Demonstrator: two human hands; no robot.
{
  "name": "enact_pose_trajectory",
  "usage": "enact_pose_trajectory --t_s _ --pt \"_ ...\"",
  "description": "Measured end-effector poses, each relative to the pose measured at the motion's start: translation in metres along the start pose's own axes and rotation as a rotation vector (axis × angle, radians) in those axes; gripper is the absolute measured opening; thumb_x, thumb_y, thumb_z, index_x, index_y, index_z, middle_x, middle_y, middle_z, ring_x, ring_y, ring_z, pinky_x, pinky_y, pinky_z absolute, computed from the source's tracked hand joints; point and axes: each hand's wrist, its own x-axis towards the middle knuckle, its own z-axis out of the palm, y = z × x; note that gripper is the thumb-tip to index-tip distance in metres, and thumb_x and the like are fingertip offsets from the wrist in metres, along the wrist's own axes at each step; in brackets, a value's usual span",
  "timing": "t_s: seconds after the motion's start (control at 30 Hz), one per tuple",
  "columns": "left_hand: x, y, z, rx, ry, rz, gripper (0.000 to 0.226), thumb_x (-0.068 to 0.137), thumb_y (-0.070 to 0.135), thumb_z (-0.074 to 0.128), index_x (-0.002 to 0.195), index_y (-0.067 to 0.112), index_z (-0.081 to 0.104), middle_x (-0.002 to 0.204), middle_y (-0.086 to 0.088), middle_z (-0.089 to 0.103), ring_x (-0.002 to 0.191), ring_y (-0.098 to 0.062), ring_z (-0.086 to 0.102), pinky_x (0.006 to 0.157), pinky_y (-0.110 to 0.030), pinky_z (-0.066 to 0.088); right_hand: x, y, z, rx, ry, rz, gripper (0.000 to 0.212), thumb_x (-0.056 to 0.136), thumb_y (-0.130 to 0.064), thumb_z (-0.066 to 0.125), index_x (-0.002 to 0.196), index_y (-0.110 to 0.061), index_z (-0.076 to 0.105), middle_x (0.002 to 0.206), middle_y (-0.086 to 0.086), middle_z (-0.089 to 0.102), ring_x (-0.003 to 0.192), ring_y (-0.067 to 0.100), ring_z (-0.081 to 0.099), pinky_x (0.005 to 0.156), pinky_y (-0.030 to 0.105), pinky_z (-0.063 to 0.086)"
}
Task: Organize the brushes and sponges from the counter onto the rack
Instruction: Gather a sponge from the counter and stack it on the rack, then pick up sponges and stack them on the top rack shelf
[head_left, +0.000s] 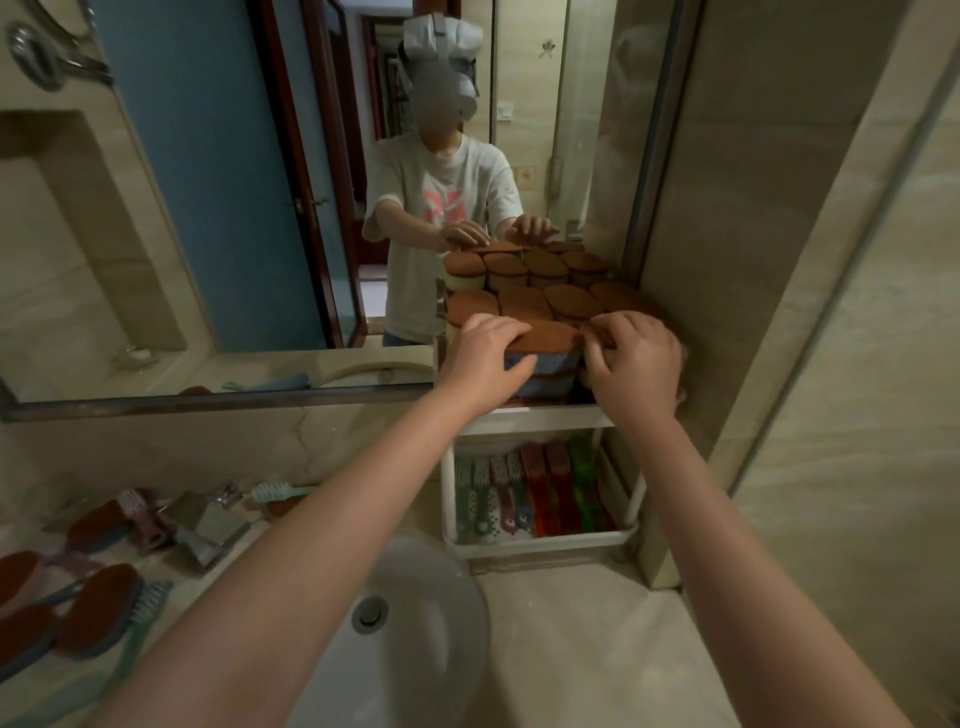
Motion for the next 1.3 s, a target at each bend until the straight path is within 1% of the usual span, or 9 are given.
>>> enact_pose_trajectory --t_s 0.13,0.27,0.37,0.53,0.63,0.83,1.03,1.2,1.3 --pt "-0.013 -0.008 -0.009 -0.125 0.123 -0.036 0.034 0.091 0.019 0.054 0.123 0.009 0.058 0.129 -0.005 0.057 0.126 -0.019 0.043 0.107 -0.027 0.031 -0.012 -0.034 0.001 0.082 -0.002 -0.052 0.027 0.083 -0.024 0.051 0.102 -0.011 0.067 0.102 0.005 0.066 0.099 0.025 0.057 0.082 0.037 0.043" --pt "-0.039 -0.035 -0.033 -0.208 0.261 -0.173 0.025 0.092 0.014 0.051 0.114 0.009 0.062 0.121 -0.005 0.061 0.118 -0.017 0.049 0.095 -0.017 0.029 -0.025 -0.084 0.015 0.237 -0.051 -0.168 0.024 0.083 -0.022 0.05 0.097 -0.009 0.066 0.093 0.007 0.064 0.088 0.025 0.055 0.075 0.035 0.044" --pt "-0.069 -0.073 -0.056 -0.272 0.31 -0.274 0.02 0.092 0.013 0.051 0.107 0.009 0.063 0.112 -0.005 0.062 0.109 -0.015 0.052 0.09 -0.019 0.036 -0.039 -0.132 0.035 0.369 -0.169 -0.205 0.02 0.081 -0.015 0.055 0.096 -0.007 0.066 0.088 0.007 0.061 0.084 0.021 0.055 0.068 0.025 0.037" --pt "-0.132 -0.157 -0.094 -0.274 0.349 -0.478 0.018 0.092 0.014 0.051 0.104 0.009 0.064 0.111 -0.007 0.062 0.105 -0.016 0.056 0.088 -0.022 0.041 -0.068 -0.211 0.083 0.518 -0.414 -0.123 0.016 0.083 -0.015 0.058 0.096 -0.011 0.067 0.089 0.003 0.067 0.079 0.019 0.061 0.067 0.031 0.049" --pt "-0.179 -0.218 -0.124 -0.244 0.355 -0.628 0.016 0.092 0.016 0.051 0.102 0.015 0.063 0.108 -0.002 0.063 0.103 -0.016 0.056 0.088 -0.025 0.042 -0.091 -0.267 0.118 0.544 -0.605 -0.054 0.014 0.088 -0.017 0.059 0.099 -0.015 0.067 0.086 -0.005 0.063 0.076 0.011 0.058 0.067 0.026 0.045" --pt "-0.272 -0.322 -0.183 -0.158 0.314 -0.848 0.016 0.091 0.015 0.053 0.102 0.011 0.063 0.104 -0.004 0.061 0.097 -0.019 0.058 0.09 -0.032 0.046 -0.147 -0.365 0.192 0.568 -0.944 0.05 0.015 0.089 -0.016 0.058 0.101 -0.014 0.067 0.09 0.001 0.063 0.081 0.016 0.057 0.072 0.027 0.045" --pt "-0.347 -0.402 -0.219 -0.097 0.223 -1.067 0.019 0.087 0.016 0.06 0.103 0.007 0.065 0.104 -0.012 0.067 0.099 -0.027 0.062 0.085 -0.032 0.046 -0.203 -0.434 0.258 0.386 -1.222 0.138 0.029 0.088 -0.024 0.059 0.113 -0.01 0.063 0.112 0.011 0.066 0.106 0.029 0.06 0.085 0.032 0.047" --pt "-0.393 -0.439 -0.224 -0.058 -0.004 -1.174 0.041 0.084 0.022 0.067 0.121 0.006 0.058 0.125 -0.01 0.059 0.114 -0.024 0.056 0.092 -0.027 0.041 -0.255 -0.462 0.302 0.187 -1.417 0.183 0.061 0.088 -0.036 0.06 0.138 -0.009 0.039 0.131 0.012 0.054 0.119 0.03 0.053 0.09 0.035 0.045" --pt "-0.408 -0.452 -0.22 -0.015 -0.17 -1.142 0.051 0.082 0.022 0.069 0.128 0.01 0.053 0.135 -0.006 0.051 0.122 -0.021 0.049 0.091 -0.02 0.035 -0.276 -0.474 0.32 0.106 -1.421 0.233 0.066 0.083 -0.038 0.063 0.137 -0.011 0.035 0.131 0.014 0.048 0.115 0.031 0.054 0.092 0.041 0.05"
